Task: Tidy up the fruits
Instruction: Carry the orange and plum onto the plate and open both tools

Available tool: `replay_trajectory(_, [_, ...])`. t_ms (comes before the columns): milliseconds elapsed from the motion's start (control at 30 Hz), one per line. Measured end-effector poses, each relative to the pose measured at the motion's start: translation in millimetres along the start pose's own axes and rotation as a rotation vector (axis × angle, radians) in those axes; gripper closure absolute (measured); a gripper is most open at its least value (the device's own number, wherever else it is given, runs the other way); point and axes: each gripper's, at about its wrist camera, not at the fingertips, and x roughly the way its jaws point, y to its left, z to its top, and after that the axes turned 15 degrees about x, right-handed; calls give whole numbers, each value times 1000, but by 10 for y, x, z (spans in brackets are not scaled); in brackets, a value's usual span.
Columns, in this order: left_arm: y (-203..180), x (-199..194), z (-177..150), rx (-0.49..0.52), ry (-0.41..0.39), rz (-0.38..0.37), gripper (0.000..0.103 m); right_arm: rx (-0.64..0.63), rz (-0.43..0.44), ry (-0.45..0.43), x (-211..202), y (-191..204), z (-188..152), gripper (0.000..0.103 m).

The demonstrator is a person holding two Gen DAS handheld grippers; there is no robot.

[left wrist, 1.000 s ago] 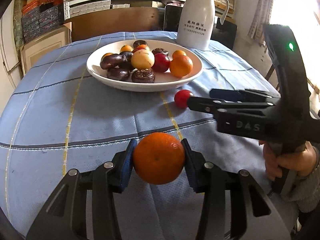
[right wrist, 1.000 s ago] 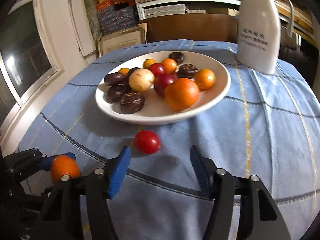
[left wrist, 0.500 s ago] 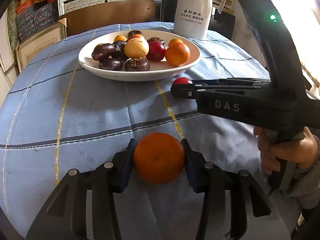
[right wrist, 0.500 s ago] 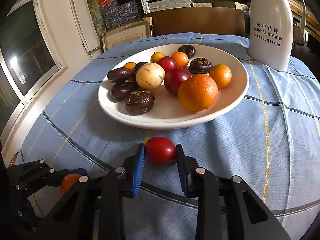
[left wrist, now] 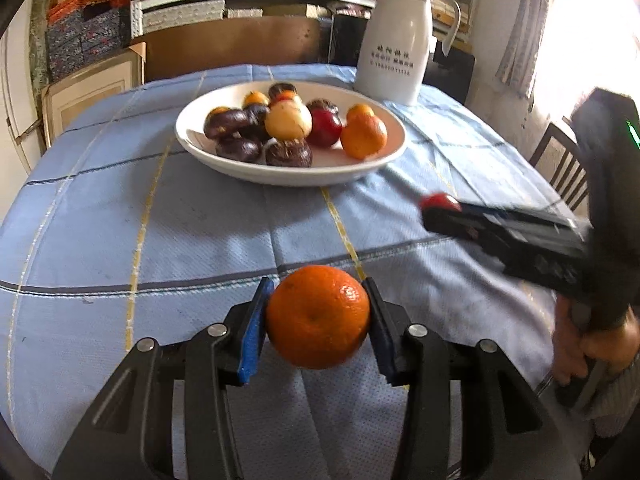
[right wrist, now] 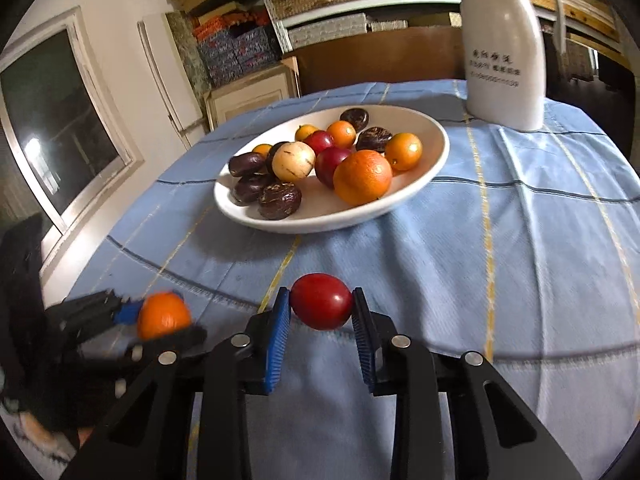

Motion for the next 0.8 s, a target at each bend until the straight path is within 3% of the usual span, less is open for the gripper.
replay_trajectory(167, [135,-110,220,-13,-42,35,59,4,36,-65,-272,-10,-12,72])
replay_trajectory(400, [468,-102,813,-33,-87,100,59,23,47,-132,-308,74,656,72])
replay_trajectory(600, [717,175,1242,-62,-102,137,59,76,17,-129,82,10,1179,72])
replay_trajectory(800, [896,659,1460,-58,-57,164,59,103,-13,-65,683,-56,1416,72])
